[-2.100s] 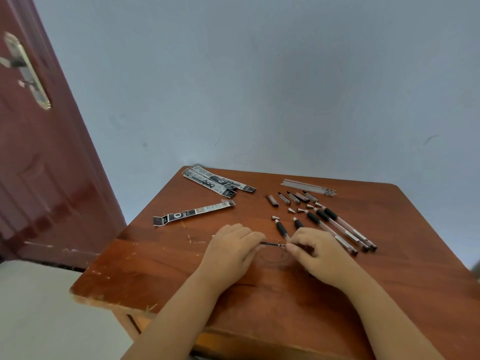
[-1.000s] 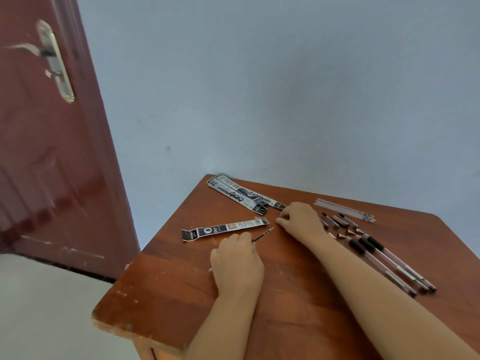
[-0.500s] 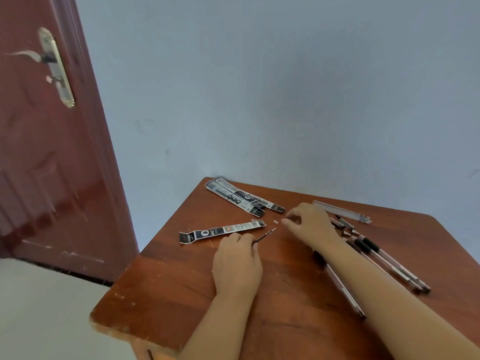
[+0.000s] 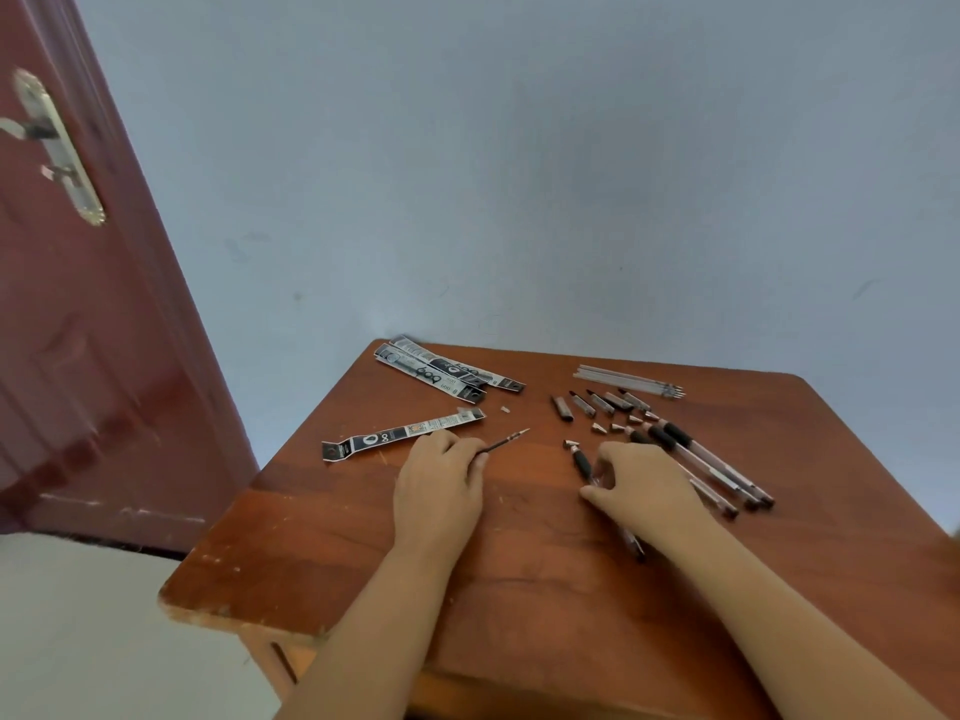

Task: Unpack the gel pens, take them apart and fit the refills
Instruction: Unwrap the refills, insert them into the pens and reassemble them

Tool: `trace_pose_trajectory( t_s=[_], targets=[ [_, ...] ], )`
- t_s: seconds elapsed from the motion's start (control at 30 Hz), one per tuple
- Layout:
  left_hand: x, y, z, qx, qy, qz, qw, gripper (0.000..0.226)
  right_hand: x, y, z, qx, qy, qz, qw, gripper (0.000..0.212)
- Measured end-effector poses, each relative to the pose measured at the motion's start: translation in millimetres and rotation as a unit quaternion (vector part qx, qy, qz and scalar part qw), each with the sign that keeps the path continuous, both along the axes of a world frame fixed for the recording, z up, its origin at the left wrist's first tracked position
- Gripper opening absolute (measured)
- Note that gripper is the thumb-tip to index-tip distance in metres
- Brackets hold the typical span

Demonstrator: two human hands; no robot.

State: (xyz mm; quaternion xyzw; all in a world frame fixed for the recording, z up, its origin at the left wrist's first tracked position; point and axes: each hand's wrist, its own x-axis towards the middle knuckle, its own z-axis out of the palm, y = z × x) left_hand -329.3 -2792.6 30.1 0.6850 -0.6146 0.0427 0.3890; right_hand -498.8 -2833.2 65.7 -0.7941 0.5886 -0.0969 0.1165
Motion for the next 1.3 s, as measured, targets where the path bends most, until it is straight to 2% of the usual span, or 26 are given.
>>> trace_pose_trajectory(
  t_s=[0.17, 0.2, 0.27, 0.4, 0.47, 0.6, 0.73, 0.83, 1.03, 1.17, 1.23, 1.3],
  targets=[
    [2.0, -4.6, -1.9, -0.030, -0.057, 0.038, 0.997, 0.005, -10.0, -0.6, -4.4, -0.026, -0.096, 0.015, 0.995, 0.013],
    [1.4, -5.5, -1.3, -0.035, -0.064, 0.036, 0.997, 0.011, -11.9, -0.8, -4.6, -0.032, -0.124, 0.025, 0.991, 0.015],
    [-2.6, -7.1, 0.9, -0.045, -0.068, 0.015, 0.997, 0.022, -14.1, -1.8, -4.0, -0.035, -0.181, 0.049, 0.982, 0.021],
    [-15.4, -12.8, 15.6, -0.060, -0.056, -0.040, 0.996, 0.010, -15.1, -7.5, -2.7, -0.060, -0.237, 0.075, 0.967, 0.028],
    [-22.4, -18.6, 27.4, -0.036, -0.002, -0.051, 0.998, 0.012, -15.6, -9.1, -3.3, -0.082, -0.251, 0.081, 0.961, 0.028],
    [-31.8, -42.2, 35.7, 0.002, 0.213, -0.023, 0.977, 0.012, -16.6, -12.0, -5.2, -0.123, -0.267, 0.084, 0.952, 0.024],
    [-38.3, -57.9, 27.1, 0.026, 0.374, 0.004, 0.927, 0.014, -19.5, -15.1, -3.9, -0.143, -0.267, 0.068, 0.951, 0.024],
    [-38.3, -57.1, 19.4, 0.041, 0.454, -0.006, 0.890, 0.018, -19.5, -14.7, -2.0, -0.144, -0.271, 0.062, 0.950, 0.023],
    [-38.8, -51.4, 20.7, 0.040, 0.502, -0.045, 0.863, 0.003, -17.1, -8.2, 1.3, -0.082, -0.298, 0.071, 0.948, 0.019],
    [-36.0, -52.0, 21.0, 0.025, 0.562, -0.045, 0.826, 0.015, -18.7, -7.2, -0.1, -0.097, -0.274, 0.069, 0.954, 0.019],
    [-35.8, -51.2, 22.2, 0.046, 0.545, -0.038, 0.836, 0.005, -18.7, -7.0, -0.8, -0.113, -0.260, 0.081, 0.956, 0.019],
    [-35.7, -49.0, 24.0, 0.046, 0.530, -0.035, 0.846, 0.014, -18.1, -5.8, -0.4, -0.113, -0.254, 0.089, 0.956, 0.018]
  ],
)
